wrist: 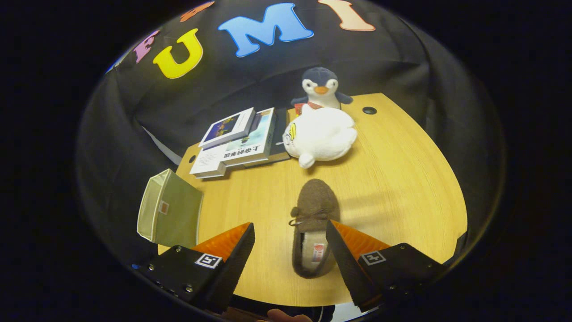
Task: Open the storage box then place both shoes into the box .Put the left shoe in first, then the right shoe, with the right side of both shoes facing outward in a uniform manner.
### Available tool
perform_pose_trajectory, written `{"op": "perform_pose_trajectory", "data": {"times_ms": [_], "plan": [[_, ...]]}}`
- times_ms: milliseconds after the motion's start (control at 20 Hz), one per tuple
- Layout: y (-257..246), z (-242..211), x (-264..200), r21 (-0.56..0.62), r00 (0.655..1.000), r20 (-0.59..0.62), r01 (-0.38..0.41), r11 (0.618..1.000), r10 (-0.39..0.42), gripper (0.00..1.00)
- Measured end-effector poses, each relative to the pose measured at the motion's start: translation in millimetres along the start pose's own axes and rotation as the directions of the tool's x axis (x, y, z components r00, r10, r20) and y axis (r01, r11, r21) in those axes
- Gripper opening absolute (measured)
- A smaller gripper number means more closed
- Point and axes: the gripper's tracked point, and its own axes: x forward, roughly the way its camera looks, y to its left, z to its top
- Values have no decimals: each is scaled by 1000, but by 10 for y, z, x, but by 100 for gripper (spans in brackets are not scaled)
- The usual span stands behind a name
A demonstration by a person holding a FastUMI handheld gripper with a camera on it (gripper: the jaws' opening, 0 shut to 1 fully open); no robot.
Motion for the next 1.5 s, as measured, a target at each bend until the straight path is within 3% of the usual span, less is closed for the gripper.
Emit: {"op": "perform_pose_trajectory", "data": {"times_ms": [550, 800, 1000, 1100, 1150, 1200, 1250, 1500], "plan": [[-618, -446, 404, 17, 983, -166, 87, 996, -83, 97], [-783, -475, 727, -3, 961, -222, 170, 985, -166, 95], [-806, -457, 917, 14, 950, -259, 183, 983, -174, 84], [-631, -461, 962, 59, 955, -277, 123, 991, -103, 58], [-631, -453, 974, 54, 954, -273, 140, 989, -120, 17], [-677, -456, 1022, 41, 952, -268, 167, 985, -150, 13], [-644, -420, 974, 34, 951, -264, 172, 984, -157, 0], [-388, -348, 852, 40, 960, -258, 122, 992, -107, 0]]}}
